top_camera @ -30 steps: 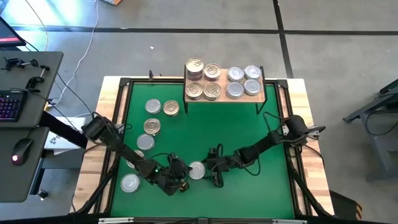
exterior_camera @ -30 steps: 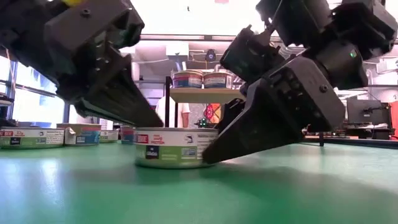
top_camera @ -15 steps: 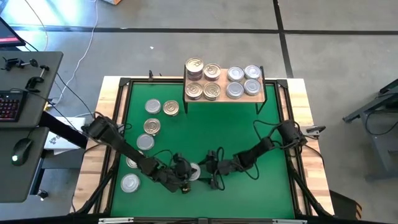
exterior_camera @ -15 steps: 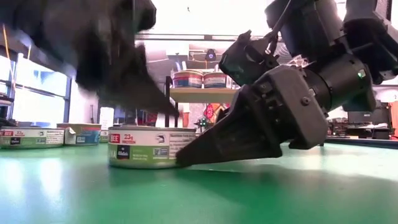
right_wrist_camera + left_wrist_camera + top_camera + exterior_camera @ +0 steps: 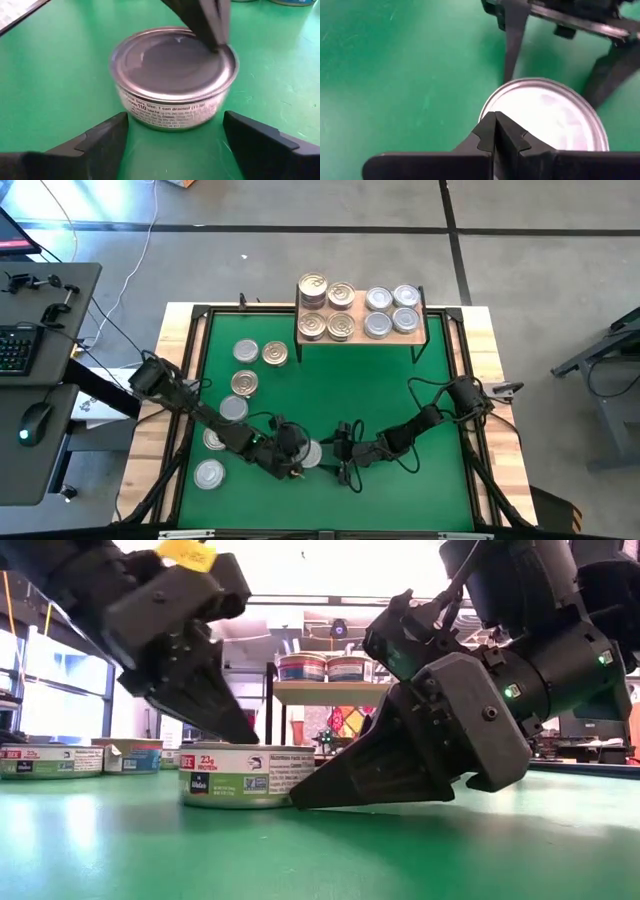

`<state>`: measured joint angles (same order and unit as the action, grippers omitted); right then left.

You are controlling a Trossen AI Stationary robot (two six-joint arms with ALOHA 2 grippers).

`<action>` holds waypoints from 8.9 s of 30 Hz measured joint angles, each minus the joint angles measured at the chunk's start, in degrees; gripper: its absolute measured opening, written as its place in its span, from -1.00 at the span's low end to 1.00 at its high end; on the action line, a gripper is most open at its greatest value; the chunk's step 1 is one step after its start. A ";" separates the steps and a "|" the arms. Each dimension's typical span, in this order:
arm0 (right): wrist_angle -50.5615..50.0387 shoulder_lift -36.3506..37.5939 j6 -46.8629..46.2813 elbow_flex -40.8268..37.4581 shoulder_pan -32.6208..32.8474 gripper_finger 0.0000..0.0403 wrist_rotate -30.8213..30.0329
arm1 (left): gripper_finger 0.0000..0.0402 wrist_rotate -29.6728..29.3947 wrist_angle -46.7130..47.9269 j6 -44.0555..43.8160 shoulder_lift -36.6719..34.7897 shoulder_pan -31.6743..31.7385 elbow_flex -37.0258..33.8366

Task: Stack canned seafood by type on shelf
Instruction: Stack the green tuna can on top of the top right green tuna can on the shelf, then stack the blue pink tuna can on top of the top right blue pink tuna can on the shelf

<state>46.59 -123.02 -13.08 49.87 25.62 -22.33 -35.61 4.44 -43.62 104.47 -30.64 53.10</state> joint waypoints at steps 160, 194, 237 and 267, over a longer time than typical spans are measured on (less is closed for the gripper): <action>-77.50 34.74 26.85 16.92 6.79 -0.37 -36.34 | -1.00 -13.88 -8.69 -0.21 -9.23 -5.91 -14.84; -83.04 46.48 57.07 16.81 -63.32 -0.37 -14.35 | -1.00 -19.04 -9.07 -0.23 -9.23 -5.50 -14.80; -96.22 47.44 56.63 16.81 -62.53 0.26 -14.82 | -1.00 -18.99 -9.04 -0.28 -9.23 -5.50 -14.80; -62.40 58.88 -0.05 -6.31 7.15 0.26 -9.09 | -1.00 -7.22 -7.83 11.60 -10.29 -8.00 -7.79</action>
<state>-15.81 -64.14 -13.13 43.55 32.77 -31.42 -42.83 -3.39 -32.02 94.18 -38.65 45.31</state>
